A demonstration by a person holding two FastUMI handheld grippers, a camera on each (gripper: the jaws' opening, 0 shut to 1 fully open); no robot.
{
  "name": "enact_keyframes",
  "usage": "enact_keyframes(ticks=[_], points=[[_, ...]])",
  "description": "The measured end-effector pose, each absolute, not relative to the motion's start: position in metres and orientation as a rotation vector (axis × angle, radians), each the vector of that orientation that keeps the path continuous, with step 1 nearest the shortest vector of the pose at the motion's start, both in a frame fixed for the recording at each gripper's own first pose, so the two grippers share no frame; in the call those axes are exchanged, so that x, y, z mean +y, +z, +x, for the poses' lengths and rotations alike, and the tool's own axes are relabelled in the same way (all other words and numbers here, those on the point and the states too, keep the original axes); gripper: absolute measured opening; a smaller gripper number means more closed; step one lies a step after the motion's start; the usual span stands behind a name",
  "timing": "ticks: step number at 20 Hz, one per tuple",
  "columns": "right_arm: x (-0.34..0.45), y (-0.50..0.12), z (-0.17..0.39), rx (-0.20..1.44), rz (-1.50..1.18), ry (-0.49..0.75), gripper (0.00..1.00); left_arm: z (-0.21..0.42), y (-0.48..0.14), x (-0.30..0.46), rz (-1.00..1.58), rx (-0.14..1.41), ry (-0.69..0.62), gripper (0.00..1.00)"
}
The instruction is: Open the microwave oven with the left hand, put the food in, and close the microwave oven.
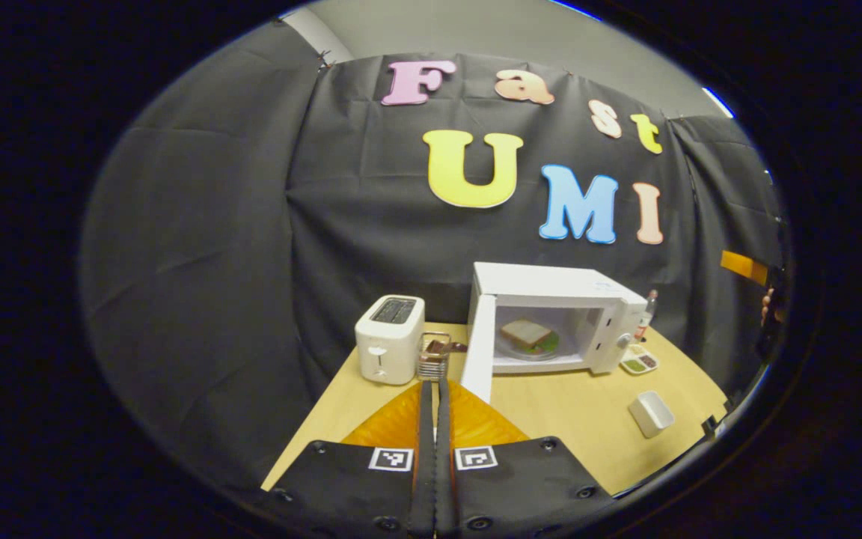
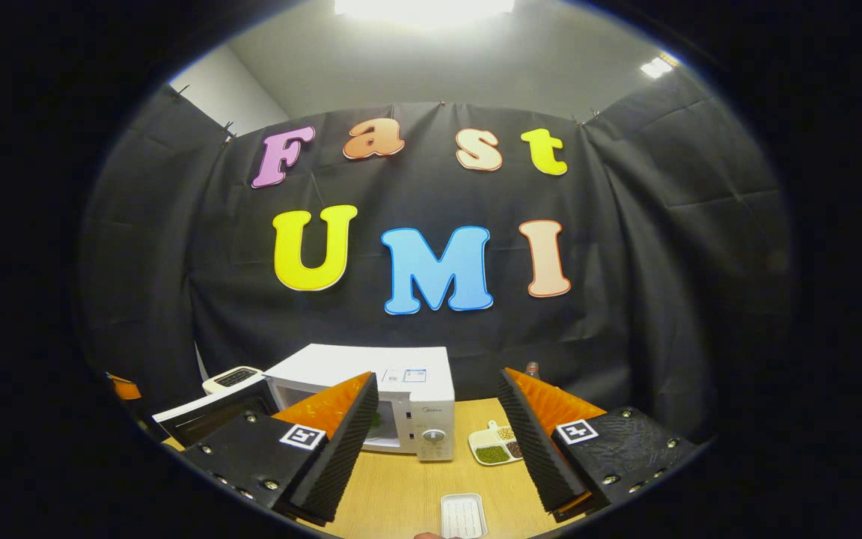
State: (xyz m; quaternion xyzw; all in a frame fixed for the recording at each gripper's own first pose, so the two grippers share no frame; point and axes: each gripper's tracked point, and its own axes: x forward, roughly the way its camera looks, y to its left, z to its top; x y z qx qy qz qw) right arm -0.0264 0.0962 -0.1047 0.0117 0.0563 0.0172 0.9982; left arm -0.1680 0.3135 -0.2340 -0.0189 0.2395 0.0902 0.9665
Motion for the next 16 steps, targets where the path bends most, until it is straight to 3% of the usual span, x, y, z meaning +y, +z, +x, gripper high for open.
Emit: enact_keyframes(ticks=[8, 16], points=[[0.078, -0.108, -0.029, 0.132, 0.037, -0.004, 0.96, -0.18, -0.291, 0.309, -0.046, 0.572, 0.135, 0.07], [0.064, -0.097, -0.026, 0.102, 0.039, -0.017, 0.96, -0.175, -0.288, 0.252, -0.036, 0.588, 0.029, 0.07]])
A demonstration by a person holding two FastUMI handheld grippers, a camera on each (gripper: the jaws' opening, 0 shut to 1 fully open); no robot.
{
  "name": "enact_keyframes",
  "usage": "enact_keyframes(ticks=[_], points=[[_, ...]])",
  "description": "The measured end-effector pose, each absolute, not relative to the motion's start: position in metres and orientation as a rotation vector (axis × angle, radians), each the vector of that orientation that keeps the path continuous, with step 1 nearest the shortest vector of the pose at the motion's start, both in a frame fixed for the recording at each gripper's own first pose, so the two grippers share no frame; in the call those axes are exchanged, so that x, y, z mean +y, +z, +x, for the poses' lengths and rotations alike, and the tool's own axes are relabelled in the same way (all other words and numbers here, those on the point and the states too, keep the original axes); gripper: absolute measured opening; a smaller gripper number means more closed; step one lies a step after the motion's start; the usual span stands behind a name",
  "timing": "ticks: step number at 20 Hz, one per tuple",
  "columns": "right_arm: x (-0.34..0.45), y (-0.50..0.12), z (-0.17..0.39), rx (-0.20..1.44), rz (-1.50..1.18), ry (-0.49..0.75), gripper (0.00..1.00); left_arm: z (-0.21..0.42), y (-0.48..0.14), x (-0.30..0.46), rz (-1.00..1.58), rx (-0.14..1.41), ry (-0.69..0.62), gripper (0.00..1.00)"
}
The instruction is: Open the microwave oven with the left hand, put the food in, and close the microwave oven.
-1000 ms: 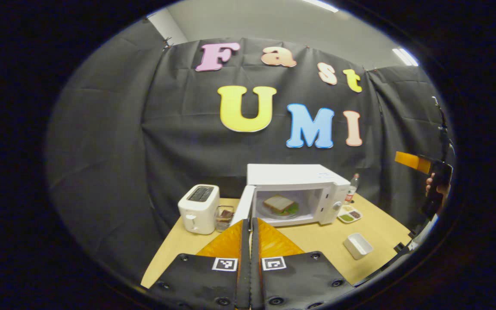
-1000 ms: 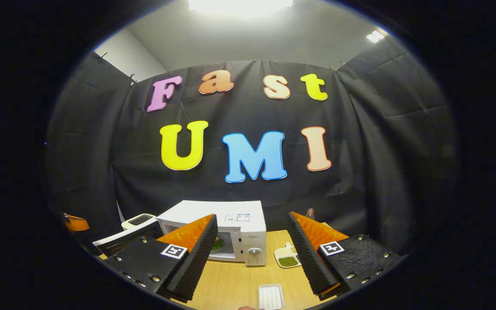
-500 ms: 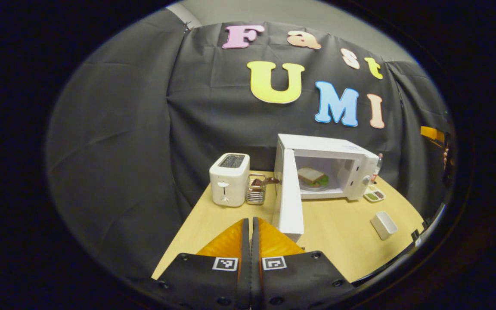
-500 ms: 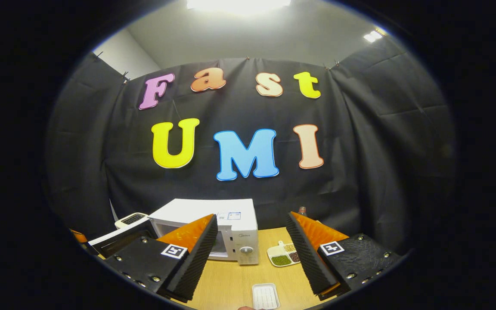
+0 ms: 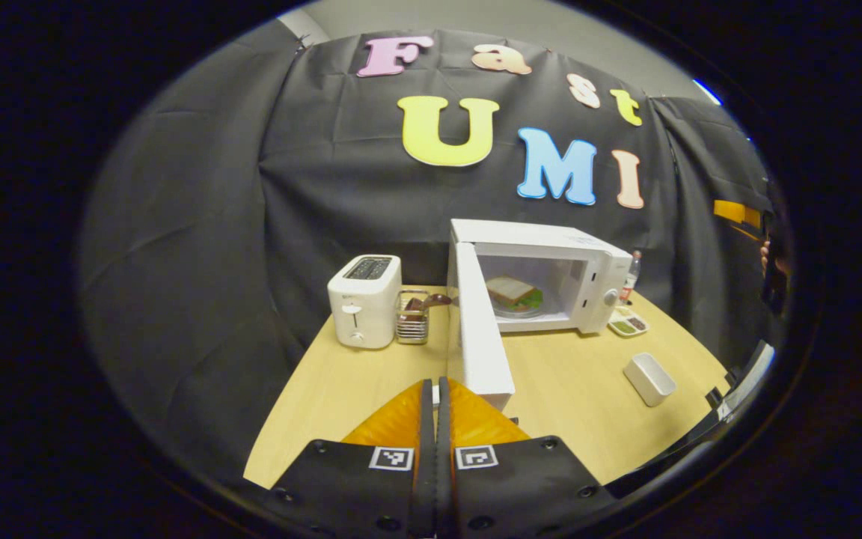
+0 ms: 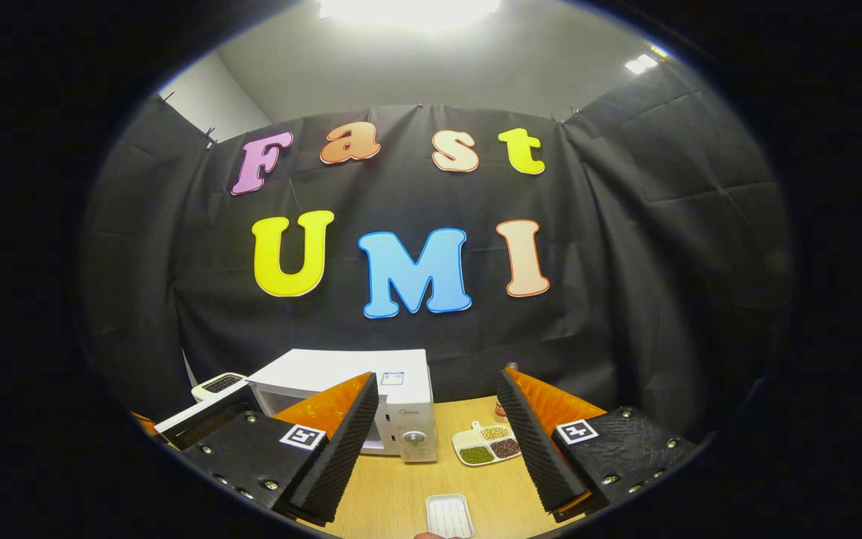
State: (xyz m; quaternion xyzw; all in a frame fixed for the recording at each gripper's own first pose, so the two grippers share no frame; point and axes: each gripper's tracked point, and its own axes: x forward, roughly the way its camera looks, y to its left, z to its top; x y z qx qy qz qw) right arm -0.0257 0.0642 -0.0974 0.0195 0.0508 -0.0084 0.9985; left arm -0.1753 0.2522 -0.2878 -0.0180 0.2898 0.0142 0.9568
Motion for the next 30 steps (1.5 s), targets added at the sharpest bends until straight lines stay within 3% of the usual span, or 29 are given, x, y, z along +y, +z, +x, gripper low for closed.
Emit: enact_keyframes(ticks=[13, 30], points=[[0.037, -0.088, 0.02, 0.08, 0.031, 0.074, 0.96, -0.133, -0.296, 0.109, -0.083, 0.622, -0.106, 0.06], [0.001, -0.087, 0.053, 0.07, 0.063, 0.092, 0.96, -0.027, -0.312, -0.005, -0.095, 0.619, -0.263, 0.06]])
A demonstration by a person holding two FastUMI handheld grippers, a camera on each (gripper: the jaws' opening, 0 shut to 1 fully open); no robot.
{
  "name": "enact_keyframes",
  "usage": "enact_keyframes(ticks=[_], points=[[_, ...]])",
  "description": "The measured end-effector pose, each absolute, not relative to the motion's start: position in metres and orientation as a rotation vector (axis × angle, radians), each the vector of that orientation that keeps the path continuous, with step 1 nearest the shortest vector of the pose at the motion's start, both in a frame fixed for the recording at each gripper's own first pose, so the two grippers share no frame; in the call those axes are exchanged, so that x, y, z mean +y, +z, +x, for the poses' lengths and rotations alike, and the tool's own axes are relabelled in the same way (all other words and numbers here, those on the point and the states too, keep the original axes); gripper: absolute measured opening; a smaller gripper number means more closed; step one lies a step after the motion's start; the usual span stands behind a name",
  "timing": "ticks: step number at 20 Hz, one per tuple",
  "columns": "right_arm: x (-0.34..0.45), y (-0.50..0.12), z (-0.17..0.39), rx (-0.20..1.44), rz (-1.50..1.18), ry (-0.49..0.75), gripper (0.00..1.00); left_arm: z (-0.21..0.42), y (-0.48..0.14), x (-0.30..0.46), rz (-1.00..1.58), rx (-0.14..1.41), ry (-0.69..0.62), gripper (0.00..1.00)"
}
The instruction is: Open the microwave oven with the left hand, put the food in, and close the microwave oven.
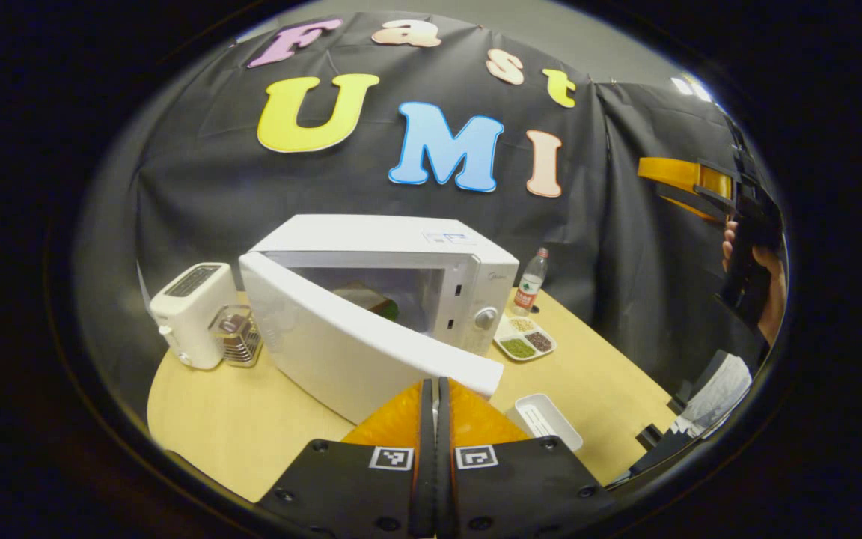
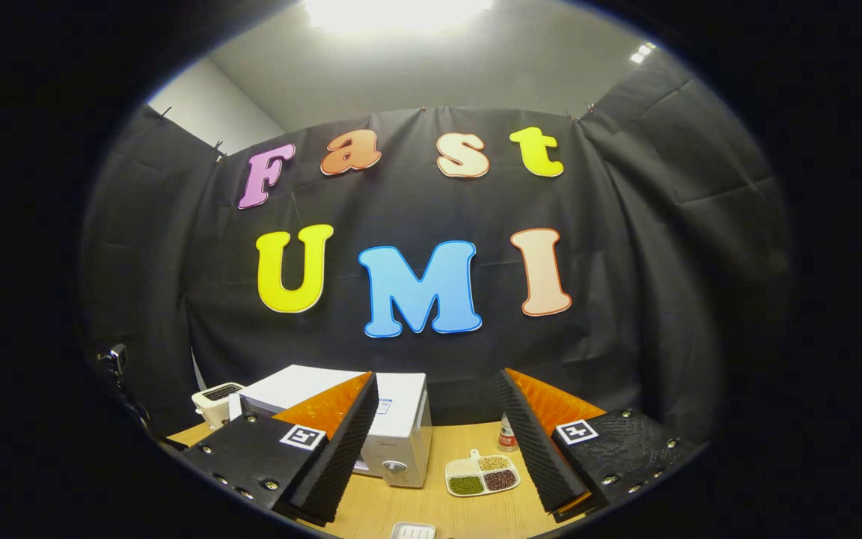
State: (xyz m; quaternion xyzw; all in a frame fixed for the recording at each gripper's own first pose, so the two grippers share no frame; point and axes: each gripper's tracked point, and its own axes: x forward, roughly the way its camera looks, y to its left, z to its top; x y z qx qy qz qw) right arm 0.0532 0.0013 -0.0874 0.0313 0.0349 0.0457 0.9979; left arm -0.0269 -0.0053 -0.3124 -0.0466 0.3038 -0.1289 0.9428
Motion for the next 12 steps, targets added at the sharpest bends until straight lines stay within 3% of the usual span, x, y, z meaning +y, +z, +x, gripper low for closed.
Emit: enact_keyframes(ticks=[12], points=[[-0.044, -0.107, 0.068, 0.118, 0.072, 0.034, 0.96, 0.048, -0.331, -0.051, -0.047, 0.608, -0.317, 0.09]])
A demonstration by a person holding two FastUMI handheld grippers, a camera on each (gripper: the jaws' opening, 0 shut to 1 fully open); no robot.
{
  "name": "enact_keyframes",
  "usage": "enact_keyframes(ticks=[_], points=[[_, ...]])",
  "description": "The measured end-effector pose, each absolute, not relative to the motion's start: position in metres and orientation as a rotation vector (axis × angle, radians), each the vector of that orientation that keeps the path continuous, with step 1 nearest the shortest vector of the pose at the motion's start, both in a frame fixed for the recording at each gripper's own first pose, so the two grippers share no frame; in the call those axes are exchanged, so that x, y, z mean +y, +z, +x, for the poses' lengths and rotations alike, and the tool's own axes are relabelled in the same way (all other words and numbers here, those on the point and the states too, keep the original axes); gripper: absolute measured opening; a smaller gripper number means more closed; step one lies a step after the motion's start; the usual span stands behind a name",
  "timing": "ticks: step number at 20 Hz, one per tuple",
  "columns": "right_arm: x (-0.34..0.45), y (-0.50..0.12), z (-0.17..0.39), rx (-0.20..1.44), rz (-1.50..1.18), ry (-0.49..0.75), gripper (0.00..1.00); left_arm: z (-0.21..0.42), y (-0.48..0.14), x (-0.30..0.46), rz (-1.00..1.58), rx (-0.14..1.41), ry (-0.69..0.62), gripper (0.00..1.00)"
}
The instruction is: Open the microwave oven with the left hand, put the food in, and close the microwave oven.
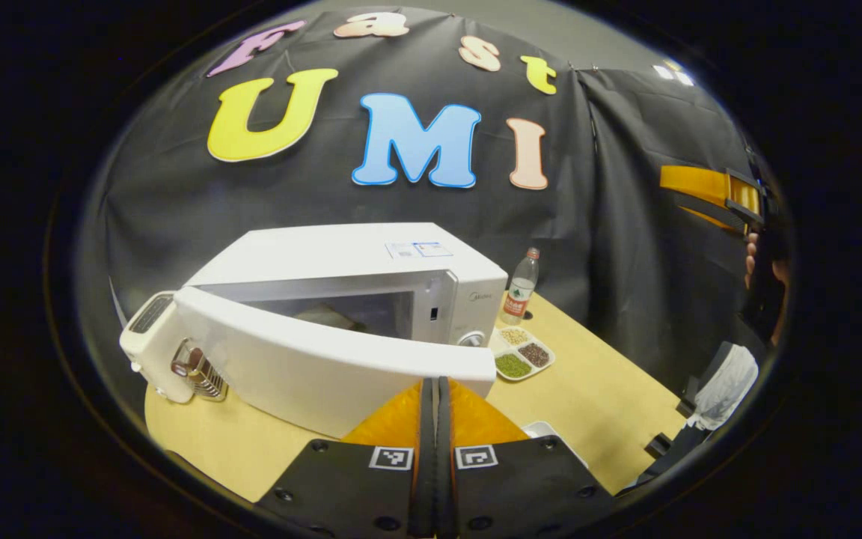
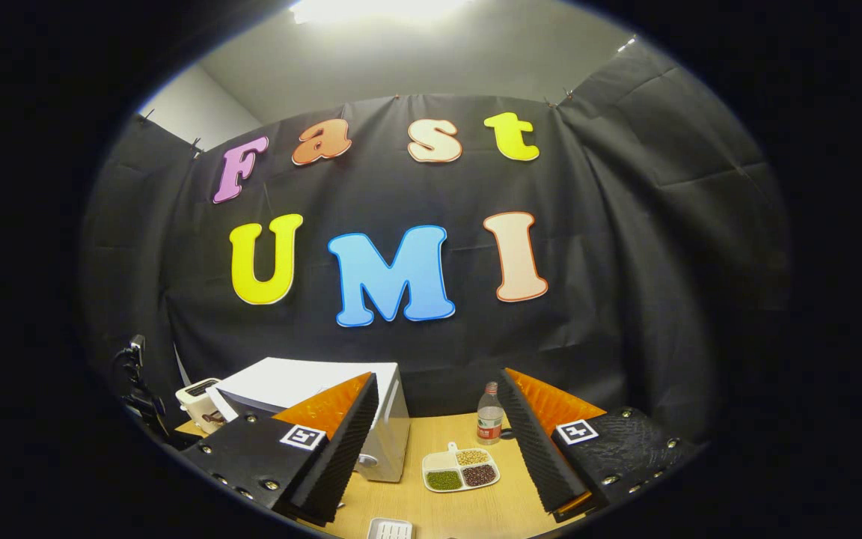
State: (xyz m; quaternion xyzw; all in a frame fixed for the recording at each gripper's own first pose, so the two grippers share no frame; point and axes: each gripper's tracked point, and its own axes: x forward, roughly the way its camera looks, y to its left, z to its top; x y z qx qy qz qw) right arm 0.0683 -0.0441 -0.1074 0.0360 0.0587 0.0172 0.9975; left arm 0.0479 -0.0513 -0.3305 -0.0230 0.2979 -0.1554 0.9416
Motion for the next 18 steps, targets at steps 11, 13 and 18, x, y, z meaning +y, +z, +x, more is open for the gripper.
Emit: enact_keyframes(ticks=[11, 13, 18], points=[[-0.067, -0.128, 0.073, 0.167, 0.075, -0.01, 0.96, 0.119, -0.344, -0.071, -0.081, 0.605, -0.268, 0.06], [-0.071, -0.127, 0.072, 0.168, 0.066, -0.016, 0.96, 0.131, -0.347, -0.076, -0.076, 0.601, -0.269, 0.06], [-0.086, -0.13, 0.073, 0.162, 0.063, -0.049, 0.96, 0.159, -0.358, -0.077, -0.073, 0.61, -0.25, 0.06]])
